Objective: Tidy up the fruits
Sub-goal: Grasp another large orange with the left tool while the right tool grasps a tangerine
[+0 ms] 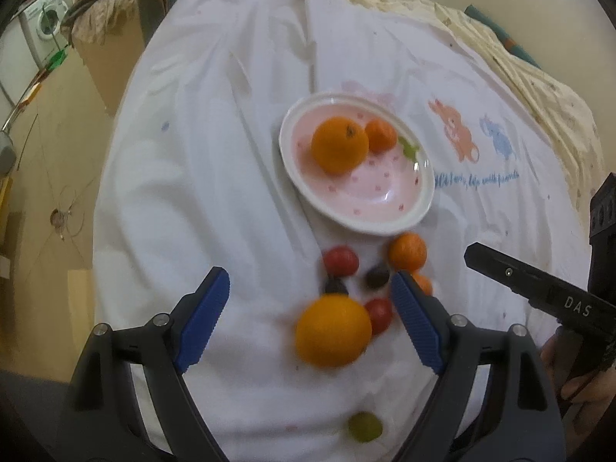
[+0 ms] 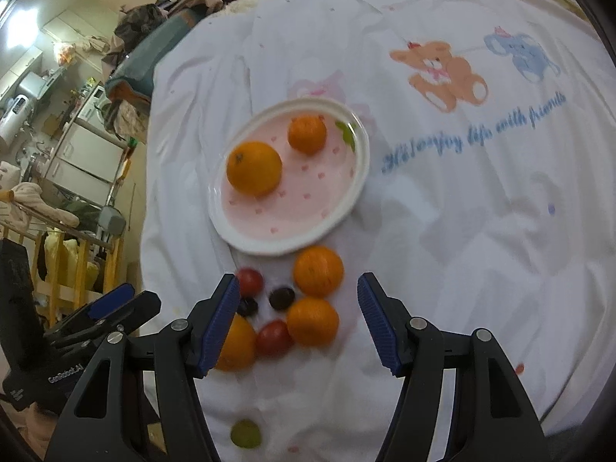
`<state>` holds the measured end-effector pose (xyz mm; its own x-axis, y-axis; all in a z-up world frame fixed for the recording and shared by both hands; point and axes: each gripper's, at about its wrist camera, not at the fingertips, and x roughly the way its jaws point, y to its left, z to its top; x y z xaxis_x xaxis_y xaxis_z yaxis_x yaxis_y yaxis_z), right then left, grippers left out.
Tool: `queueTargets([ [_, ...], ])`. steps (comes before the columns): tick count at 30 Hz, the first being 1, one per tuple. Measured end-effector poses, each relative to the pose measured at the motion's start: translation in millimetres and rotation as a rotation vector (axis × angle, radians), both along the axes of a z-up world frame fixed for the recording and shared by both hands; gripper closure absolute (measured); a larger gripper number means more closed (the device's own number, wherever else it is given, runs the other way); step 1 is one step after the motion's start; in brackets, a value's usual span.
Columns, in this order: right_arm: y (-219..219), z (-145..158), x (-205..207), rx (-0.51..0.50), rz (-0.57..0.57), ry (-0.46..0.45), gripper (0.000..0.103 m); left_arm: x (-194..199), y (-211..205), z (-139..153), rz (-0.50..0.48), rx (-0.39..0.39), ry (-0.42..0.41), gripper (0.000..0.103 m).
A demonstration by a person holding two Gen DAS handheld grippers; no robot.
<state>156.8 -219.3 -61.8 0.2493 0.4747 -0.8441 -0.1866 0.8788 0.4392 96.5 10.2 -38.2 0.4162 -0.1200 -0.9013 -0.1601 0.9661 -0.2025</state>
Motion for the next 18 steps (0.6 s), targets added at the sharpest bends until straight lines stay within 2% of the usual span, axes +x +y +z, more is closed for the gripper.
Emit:
queueTargets([
  [7,-0.3,-10.8,-13.8,-0.01,0.003,0.028,0.037,-13.0,-9.6,-19.5,-0.021,0.003,0.056,0.02],
  [13,-2.1,-37.4,-10.8,0.032,-0.024,0.144,0.037,-11.1,-14.7,-46.0,-0.038,-0.021,0.14,0.02],
  [18,1.6,-53.6,-7.4,0.048,-0.027,0.203,0.037,-10.2,-25.3,-59.0,-0.072,0.001,0.17,0.02],
])
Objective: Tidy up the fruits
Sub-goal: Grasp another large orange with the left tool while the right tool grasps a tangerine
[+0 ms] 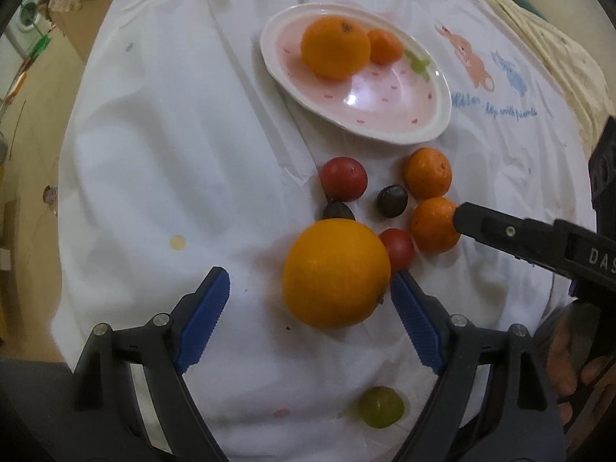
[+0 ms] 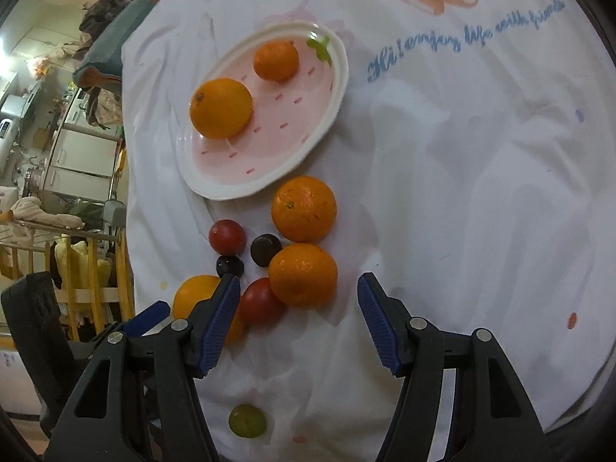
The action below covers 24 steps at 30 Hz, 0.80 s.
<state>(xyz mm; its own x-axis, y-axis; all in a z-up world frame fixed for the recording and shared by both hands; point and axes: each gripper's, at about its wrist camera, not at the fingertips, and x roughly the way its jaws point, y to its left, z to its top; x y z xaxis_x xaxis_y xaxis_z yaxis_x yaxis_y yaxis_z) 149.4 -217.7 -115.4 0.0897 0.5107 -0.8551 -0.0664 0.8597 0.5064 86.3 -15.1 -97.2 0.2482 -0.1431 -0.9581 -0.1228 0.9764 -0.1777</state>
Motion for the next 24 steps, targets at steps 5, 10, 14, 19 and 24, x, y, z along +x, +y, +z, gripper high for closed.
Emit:
queueTargets([
  [5,9.0,-8.4,2.8,-0.014,0.025,0.018,0.038,1.6,-8.3,-2.6,-0.028,0.007,0.001,0.02],
  [10,20.6,-13.1,2.9,-0.054,0.069,0.019,0.049,2.9,-8.3,-7.2,-0.036,-0.011,0.018,0.035],
  [14,24.1,-15.6,0.5,-0.084,0.097,0.022,0.059,2.4,-13.2,-4.0,-0.063,-0.014,0.016,0.047],
  [19,22.7,-12.5,-1.5,-0.08,0.103,0.019,0.059,1.2,-15.7,-2.8,-0.08,-0.002,0.007,0.05],
  [24,20.9,-7.6,-3.8,-0.061,0.107,0.01,0.06,-3.1,-13.9,2.3,-0.077,-0.01,0.002,0.051],
])
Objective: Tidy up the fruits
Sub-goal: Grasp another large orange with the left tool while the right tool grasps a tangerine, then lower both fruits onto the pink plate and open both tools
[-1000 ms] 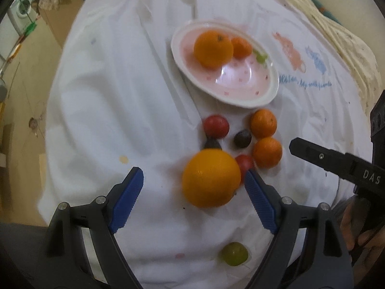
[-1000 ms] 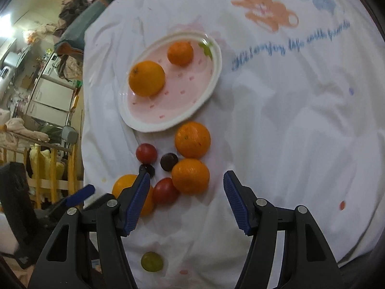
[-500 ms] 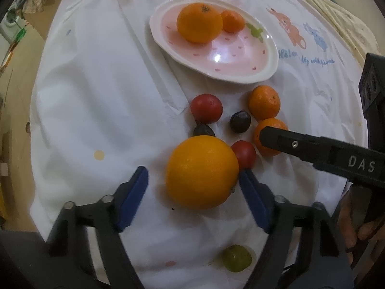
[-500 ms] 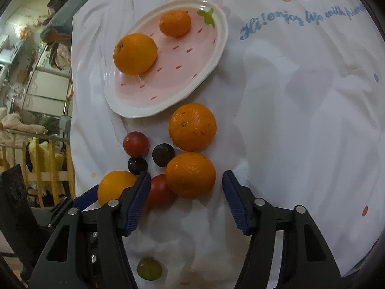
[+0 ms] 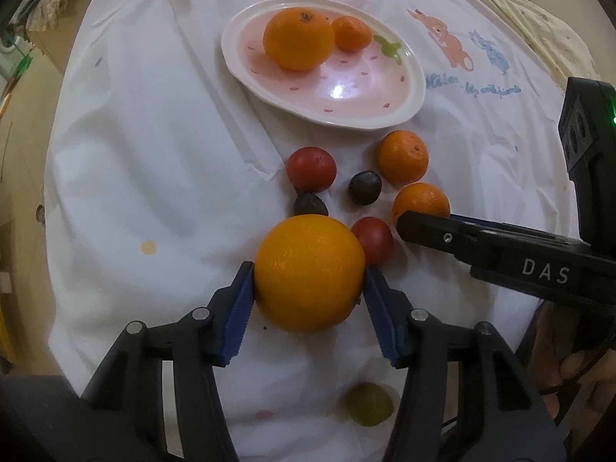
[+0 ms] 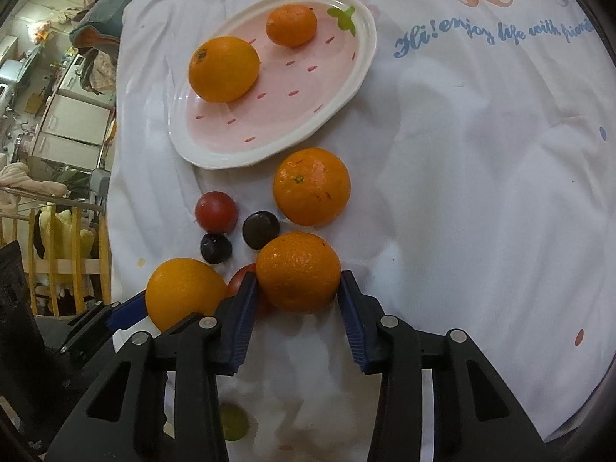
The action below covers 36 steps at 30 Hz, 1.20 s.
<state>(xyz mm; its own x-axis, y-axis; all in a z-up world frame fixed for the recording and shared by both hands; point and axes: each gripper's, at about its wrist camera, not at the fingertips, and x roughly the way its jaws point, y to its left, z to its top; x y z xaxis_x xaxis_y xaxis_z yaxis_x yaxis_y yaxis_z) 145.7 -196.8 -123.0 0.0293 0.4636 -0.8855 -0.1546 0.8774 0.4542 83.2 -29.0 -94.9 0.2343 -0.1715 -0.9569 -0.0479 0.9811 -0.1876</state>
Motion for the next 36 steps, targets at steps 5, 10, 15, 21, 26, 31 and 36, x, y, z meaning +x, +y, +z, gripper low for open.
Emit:
queueTargets([
  [5,-8.1,18.5,0.1,0.06,-0.021,-0.035,0.06,6.1,7.1,24.3,0.024,-0.031,-0.034,0.052],
  [10,-14.9,43.8,22.2,0.098,-0.044,-0.106,0.06,38.2,23.3,50.0,0.059,-0.015,-0.094,0.052],
  [15,-16.3,43.0,62.7,0.094,-0.065,-0.114,0.06,75.6,28.7,44.0,0.078,-0.019,-0.074,0.052],
  [21,-10.8,23.1,104.4,0.068,-0.078,-0.09,0.06,115.9,17.9,23.7,0.055,-0.04,-0.03,0.052],
  [26,-5.4,8.0,126.2,0.07,-0.081,-0.061,0.06,139.1,18.2,10.5,0.059,-0.042,-0.008,0.052],
  [31,-4.4,-0.5,142.3,0.081,-0.079,-0.042,0.06,158.0,22.6,-0.3,0.071,-0.004,-0.008,0.051],
  [36,1.5,-5.9,154.1,0.089,-0.072,-0.033,0.059,168.8,25.5,-2.4,0.077,-0.002,-0.016,0.051],
])
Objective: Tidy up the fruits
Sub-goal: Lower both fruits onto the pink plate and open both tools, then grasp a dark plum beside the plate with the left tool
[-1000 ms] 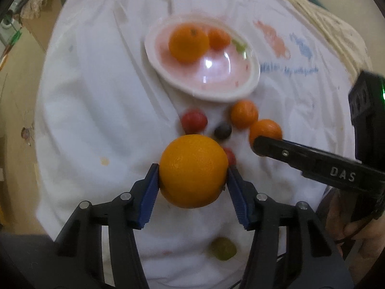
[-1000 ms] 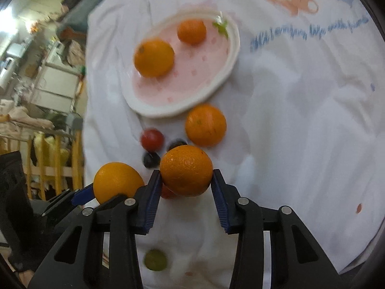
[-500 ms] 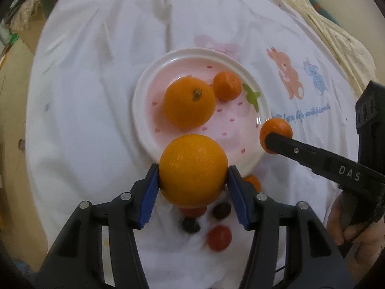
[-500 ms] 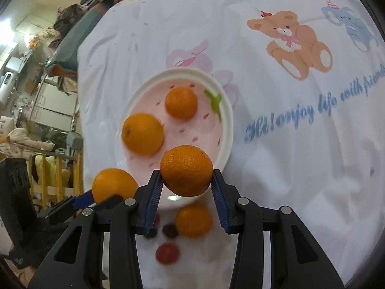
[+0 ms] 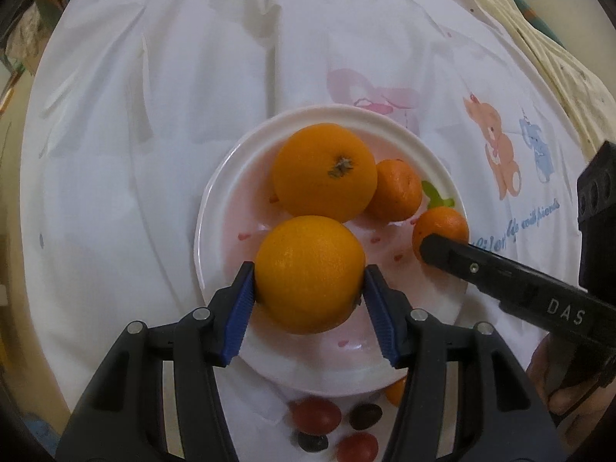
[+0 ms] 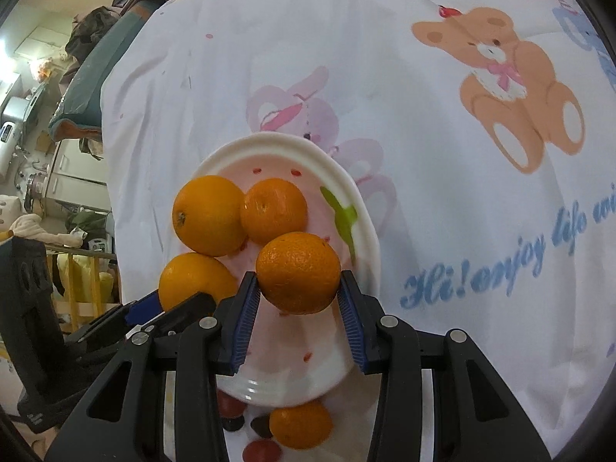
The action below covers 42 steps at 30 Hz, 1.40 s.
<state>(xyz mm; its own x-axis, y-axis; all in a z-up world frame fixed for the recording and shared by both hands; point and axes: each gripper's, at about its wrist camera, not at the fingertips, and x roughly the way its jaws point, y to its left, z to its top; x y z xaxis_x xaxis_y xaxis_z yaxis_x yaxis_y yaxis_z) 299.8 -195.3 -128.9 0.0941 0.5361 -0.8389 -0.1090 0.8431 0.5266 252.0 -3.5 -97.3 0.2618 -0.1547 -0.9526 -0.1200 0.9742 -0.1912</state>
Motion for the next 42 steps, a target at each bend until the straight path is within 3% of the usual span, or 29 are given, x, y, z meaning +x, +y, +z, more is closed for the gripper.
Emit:
queueTargets([
  [11,2.2,-3.0,2.1,0.01,-0.004,0.016,0.057,-1.9,5.4,-0.8,0.027,-0.037,0.025,0.047],
  [12,2.0,-2.6,1.9,0.011,-0.005,0.017,0.057,-2.6,5.6,-0.3,0.029,-0.031,0.026,0.041],
  [13,2.6,-2.6,2.2,0.01,-0.005,0.018,0.056,-3.7,5.7,0.4,0.029,-0.012,0.028,0.029],
  [15,1.3,-0.7,2.2,0.018,-0.012,0.014,0.051,-5.7,6.6,2.0,0.018,-0.019,0.019,0.025],
  [17,-1.3,4.5,1.8,0.021,-0.022,-0.004,0.042,-7.4,5.6,4.7,0.017,-0.011,0.02,0.024],
  [31,-9.5,28.7,-12.2,0.033,-0.036,-0.06,0.041,-35.9,5.5,28.0,0.028,0.014,-0.017,0.024],
  [39,-16.9,40.9,-41.0,0.013,-0.031,-0.077,0.041,-73.5,3.4,38.1,0.009,0.075,-0.047,0.024],
  [42,-21.7,39.2,-57.0,0.008,-0.036,-0.059,0.042,-90.8,3.1,36.8,0.004,0.063,-0.043,0.024],
])
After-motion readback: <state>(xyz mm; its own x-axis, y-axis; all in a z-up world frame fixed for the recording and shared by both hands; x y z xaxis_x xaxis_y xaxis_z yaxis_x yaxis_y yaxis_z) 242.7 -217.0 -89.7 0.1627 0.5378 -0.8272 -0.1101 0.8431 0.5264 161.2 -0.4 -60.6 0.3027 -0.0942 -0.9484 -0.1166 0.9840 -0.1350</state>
